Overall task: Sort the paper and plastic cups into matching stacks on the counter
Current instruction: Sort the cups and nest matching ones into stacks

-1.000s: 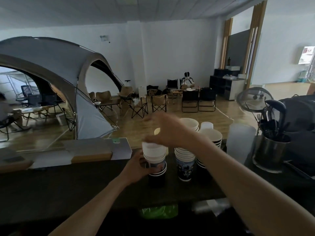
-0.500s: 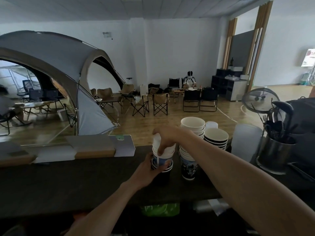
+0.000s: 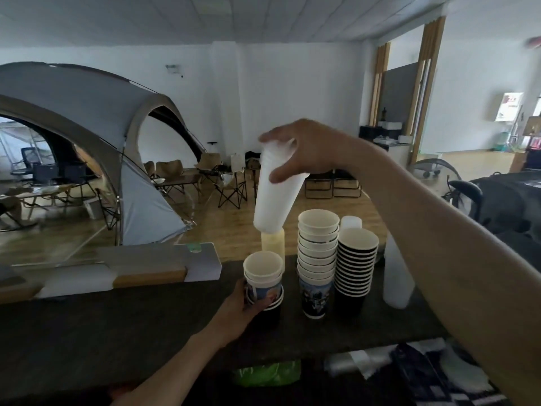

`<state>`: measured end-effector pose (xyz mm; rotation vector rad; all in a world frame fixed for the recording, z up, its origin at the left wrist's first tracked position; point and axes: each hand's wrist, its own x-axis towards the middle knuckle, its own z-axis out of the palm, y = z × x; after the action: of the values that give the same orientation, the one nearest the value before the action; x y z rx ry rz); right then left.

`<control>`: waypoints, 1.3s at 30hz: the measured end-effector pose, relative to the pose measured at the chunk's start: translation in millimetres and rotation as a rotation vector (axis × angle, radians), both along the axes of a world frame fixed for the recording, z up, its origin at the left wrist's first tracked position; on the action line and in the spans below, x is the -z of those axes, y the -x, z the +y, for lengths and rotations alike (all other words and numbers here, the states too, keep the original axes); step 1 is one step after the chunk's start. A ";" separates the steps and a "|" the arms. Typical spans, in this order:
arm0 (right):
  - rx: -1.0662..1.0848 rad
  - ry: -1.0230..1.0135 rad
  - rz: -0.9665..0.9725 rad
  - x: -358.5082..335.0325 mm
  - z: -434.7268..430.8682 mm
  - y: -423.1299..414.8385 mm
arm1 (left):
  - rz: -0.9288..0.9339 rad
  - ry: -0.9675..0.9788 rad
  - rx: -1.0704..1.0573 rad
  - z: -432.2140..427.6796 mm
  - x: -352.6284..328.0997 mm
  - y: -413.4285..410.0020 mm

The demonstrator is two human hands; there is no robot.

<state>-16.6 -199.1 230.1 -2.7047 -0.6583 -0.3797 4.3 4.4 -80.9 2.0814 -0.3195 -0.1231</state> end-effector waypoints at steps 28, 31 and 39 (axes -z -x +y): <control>0.485 0.118 0.308 101.7 -227.7 -28.7 | -0.128 -0.040 -0.016 -9.1 14.1 -4.2; 0.497 0.119 0.315 121.6 -231.3 -34.2 | -0.103 -0.027 -0.027 -8.5 15.9 -4.5; 0.369 -0.022 -0.210 62.8 -152.4 -8.0 | -0.080 0.025 -0.017 -3.7 11.3 0.5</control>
<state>-8.6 -351.5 167.3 -2.7842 -0.1980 -0.7642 3.8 0.7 -92.2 2.0671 -0.3499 -0.0250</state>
